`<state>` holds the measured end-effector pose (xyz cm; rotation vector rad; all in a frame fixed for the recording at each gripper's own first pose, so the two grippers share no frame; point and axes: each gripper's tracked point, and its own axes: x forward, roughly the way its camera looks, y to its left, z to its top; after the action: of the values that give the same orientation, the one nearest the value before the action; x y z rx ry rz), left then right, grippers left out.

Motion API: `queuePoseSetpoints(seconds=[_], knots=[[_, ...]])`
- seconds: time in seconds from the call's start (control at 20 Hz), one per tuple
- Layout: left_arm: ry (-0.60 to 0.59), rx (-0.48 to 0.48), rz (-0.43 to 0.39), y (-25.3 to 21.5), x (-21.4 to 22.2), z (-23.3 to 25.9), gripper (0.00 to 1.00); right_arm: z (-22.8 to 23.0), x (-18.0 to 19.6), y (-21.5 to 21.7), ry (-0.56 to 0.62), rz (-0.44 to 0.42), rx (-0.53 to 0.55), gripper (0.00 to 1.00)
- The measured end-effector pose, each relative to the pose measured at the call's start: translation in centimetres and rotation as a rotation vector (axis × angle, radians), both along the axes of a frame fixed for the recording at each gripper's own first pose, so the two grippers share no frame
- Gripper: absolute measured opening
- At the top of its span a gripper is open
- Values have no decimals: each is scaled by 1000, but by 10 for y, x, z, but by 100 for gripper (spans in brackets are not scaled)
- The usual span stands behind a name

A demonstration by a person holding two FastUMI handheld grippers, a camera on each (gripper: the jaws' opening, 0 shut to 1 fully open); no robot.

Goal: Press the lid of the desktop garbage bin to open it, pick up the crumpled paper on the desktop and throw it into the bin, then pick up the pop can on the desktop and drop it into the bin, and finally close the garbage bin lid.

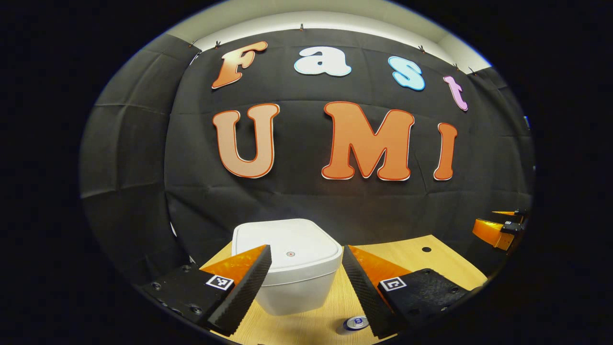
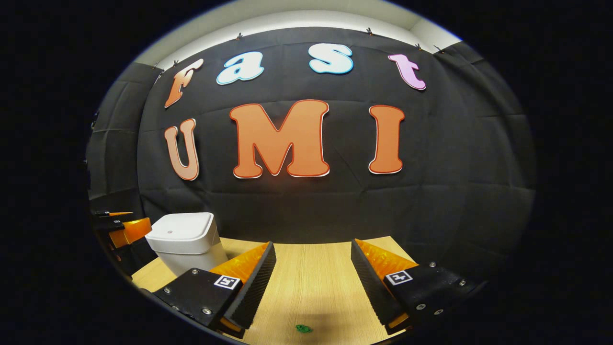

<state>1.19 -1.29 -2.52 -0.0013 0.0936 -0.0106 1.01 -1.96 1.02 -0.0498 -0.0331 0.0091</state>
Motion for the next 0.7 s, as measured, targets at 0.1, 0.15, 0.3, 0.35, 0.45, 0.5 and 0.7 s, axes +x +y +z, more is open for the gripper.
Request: queuePoseSetpoints(seconds=[0.1,0.15,0.3,0.35,0.45,0.5,0.7], knots=[[1,-3,2,2,-1,2,94,-2,0,1,6,1,-6,94],[2,4,10,5,-1,0,94,-3,0,2,11,3,-8,94],[7,30,32,11,1,1,75,-5,0,3,20,4,-7,94],[12,32,34,12,-1,-1,63,-5,0,3,20,3,-6,94],[18,27,38,13,0,-4,55,-4,0,3,19,3,-6,94],[24,22,21,11,0,-4,47,-3,-1,3,19,3,-7,94],[65,38,3,10,2,-15,11,-4,0,5,26,5,-4,94]])
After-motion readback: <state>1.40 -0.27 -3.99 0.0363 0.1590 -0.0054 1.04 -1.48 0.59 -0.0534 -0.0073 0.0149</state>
